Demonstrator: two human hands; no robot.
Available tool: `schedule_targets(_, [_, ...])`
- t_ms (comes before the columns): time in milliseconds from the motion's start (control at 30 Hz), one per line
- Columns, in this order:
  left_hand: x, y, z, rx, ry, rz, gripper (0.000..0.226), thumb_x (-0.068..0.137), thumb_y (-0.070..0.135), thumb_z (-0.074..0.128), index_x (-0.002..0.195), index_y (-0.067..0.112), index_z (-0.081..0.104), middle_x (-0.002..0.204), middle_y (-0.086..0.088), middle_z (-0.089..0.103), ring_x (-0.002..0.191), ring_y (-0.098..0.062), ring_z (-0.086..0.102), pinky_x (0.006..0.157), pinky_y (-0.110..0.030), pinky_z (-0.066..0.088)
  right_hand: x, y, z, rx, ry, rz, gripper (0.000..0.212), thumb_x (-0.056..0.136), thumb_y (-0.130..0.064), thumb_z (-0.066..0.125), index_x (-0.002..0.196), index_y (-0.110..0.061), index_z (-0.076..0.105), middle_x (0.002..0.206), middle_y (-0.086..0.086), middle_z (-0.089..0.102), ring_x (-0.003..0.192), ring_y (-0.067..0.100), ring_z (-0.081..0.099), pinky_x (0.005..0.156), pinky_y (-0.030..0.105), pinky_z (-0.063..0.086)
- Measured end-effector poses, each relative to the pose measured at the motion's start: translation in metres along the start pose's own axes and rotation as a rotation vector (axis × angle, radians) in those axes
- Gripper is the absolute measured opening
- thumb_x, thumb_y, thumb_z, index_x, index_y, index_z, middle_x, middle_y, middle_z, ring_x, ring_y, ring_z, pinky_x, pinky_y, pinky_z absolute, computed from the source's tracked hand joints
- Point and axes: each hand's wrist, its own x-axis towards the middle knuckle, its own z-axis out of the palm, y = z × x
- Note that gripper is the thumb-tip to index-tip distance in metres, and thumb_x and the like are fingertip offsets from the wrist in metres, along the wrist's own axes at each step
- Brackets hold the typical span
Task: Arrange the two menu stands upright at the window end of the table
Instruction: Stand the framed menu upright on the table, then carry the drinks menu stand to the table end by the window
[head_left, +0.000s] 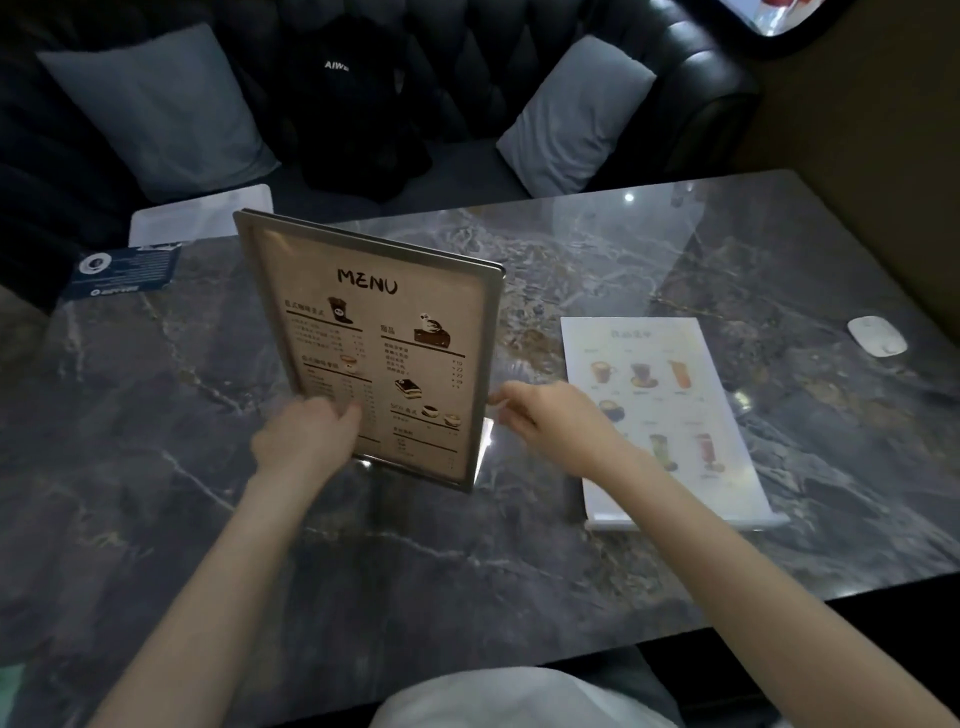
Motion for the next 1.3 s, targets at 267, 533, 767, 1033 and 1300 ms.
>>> schedule_targets(267, [-0.069, 0.105, 0.006, -0.010, 0.197, 0.397, 0.037, 0.094, 0.037, 0.038, 0.088, 0.007, 0.060, 0.090, -0.014, 0.068, 0.082, -0.034, 0.064, 0.064, -0.034, 0.044, -0.038, 0.076, -0.051, -0.133, 0.066, 0.130, 0.023, 0.092, -0.022, 0.047, 0.107, -0.016, 0.063, 0.108, 0.007, 0.069, 0.103, 0.028, 0.058, 0.085, 0.042, 0.047])
schedule_targets(533, [-0.084, 0.129, 0.039, -0.615, 0.479, 0.177, 0.024, 0.089, 0.014, 0.054, 0.109, 0.002, 0.050, 0.105, -0.020, 0.059, 0.091, -0.030, 0.055, 0.075, -0.034, 0.040, -0.085, 0.186, -0.059, -0.146, 0.025, 0.427, 0.031, 0.093, -0.024, 0.046, 0.123, -0.013, 0.050, 0.129, 0.007, 0.054, 0.120, 0.026, 0.046, 0.089, 0.041, 0.046])
schedule_targets(767, [-0.094, 0.176, 0.123, -0.387, 0.520, 0.266, 0.060, 0.084, 0.013, 0.060, 0.134, -0.003, 0.030, 0.144, -0.031, 0.027, 0.132, -0.035, 0.023, 0.110, -0.043, 0.025, -0.096, 0.237, -0.043, -0.001, -0.069, 0.588, 0.047, 0.090, -0.029, 0.050, 0.133, -0.014, 0.038, 0.133, 0.008, 0.052, 0.117, 0.026, 0.051, 0.093, 0.043, 0.049])
schedule_targets(1033, [-0.067, 0.230, 0.169, -0.236, 0.058, 0.141, 0.049, 0.094, 0.032, 0.041, 0.134, 0.004, 0.038, 0.147, -0.019, 0.031, 0.133, -0.034, 0.029, 0.109, -0.047, 0.030, -0.091, 0.258, -0.036, 0.422, -0.065, 0.689, 0.052, 0.081, -0.023, 0.065, 0.125, -0.013, 0.039, 0.125, 0.008, 0.055, 0.106, 0.024, 0.058, 0.087, 0.045, 0.054])
schedule_targets(1300, [-0.064, 0.246, 0.166, -0.355, -0.050, 0.026, 0.037, 0.094, 0.031, 0.042, 0.121, 0.006, 0.042, 0.119, -0.018, 0.044, 0.105, -0.031, 0.047, 0.082, -0.037, 0.040, -0.087, 0.274, -0.032, 0.563, -0.121, 0.731, 0.054, 0.073, -0.010, 0.074, 0.118, -0.009, 0.045, 0.118, 0.010, 0.060, 0.102, 0.024, 0.060, 0.081, 0.037, 0.055])
